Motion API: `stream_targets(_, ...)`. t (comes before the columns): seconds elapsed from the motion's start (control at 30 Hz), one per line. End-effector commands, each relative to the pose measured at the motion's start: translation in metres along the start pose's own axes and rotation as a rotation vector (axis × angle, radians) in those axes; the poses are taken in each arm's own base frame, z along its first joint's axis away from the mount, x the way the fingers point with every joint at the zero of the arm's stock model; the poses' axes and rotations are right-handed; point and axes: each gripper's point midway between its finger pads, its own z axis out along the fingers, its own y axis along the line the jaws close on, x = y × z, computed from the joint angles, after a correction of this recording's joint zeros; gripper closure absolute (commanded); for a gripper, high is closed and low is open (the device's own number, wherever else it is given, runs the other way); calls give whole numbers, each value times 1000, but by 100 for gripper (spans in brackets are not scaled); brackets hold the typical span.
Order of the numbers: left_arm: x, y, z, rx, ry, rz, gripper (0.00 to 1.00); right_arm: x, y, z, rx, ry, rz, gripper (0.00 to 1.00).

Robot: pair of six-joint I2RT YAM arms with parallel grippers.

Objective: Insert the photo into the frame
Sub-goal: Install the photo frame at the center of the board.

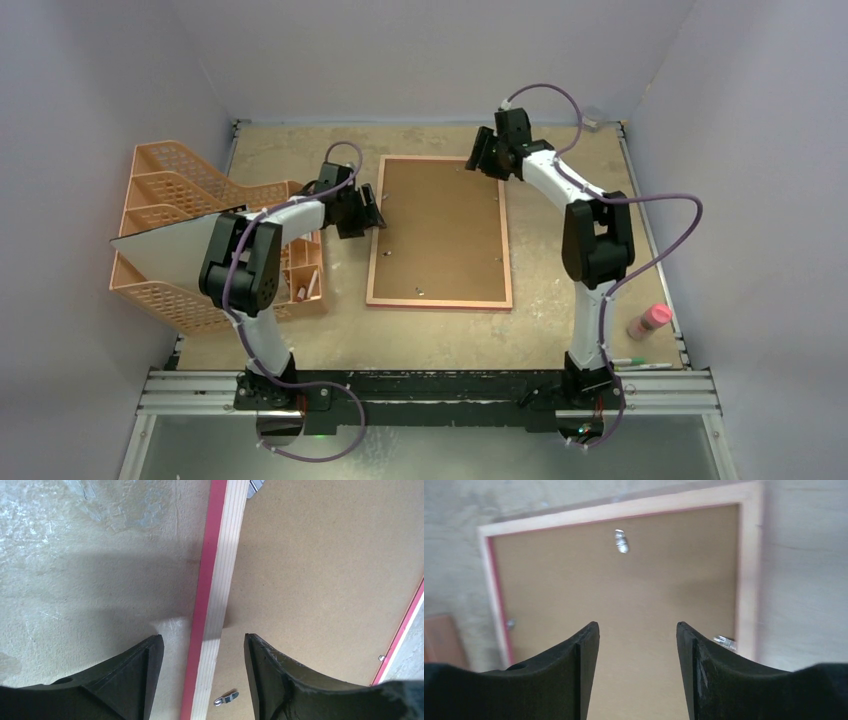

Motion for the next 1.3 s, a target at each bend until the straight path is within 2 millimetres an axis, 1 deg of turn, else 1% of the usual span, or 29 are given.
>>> stream_targets(0.0,-8,2,1,-25,2,38,38,-2,49,17,-228,2,143,40)
stream_targets(0.13,0,9,2,-41,16,39,41,0,69,34,-315,0,184,44)
stream_targets(0.2,7,13,2,-47,28,35,44,3,72,46,-324,1,180,46)
stream_targets(0.3,10,16,3,-57,34,31,45,3,76,56,-328,-13,173,49)
stream_targets(0.4,12,18,3,-66,36,30,45,3,77,64,-318,-24,154,50)
stream_targets(0.53,15,19,3,-63,44,27,45,3,70,76,-283,-41,136,50)
stream_targets(0.67,18,20,4,-62,54,24,46,8,63,88,-248,-36,120,51)
stream_targets(0.8,19,20,4,-62,57,22,45,11,51,99,-198,-40,97,51)
stream_targets(0.83,19,20,4,-60,57,22,46,11,49,101,-189,-44,92,51)
stream_targets(0.87,20,20,4,-60,60,21,46,17,45,103,-170,-23,87,52)
stream_targets(0.9,21,21,4,-61,62,20,46,18,44,103,-162,-14,87,52)
stream_targets(0.93,21,21,4,-62,64,19,46,18,43,105,-151,-12,84,52)
stream_targets(1.03,23,22,4,-61,67,19,46,8,34,108,-95,-48,64,52)
stream_targets(1.27,24,22,5,-60,72,19,46,11,26,115,-59,-38,37,53)
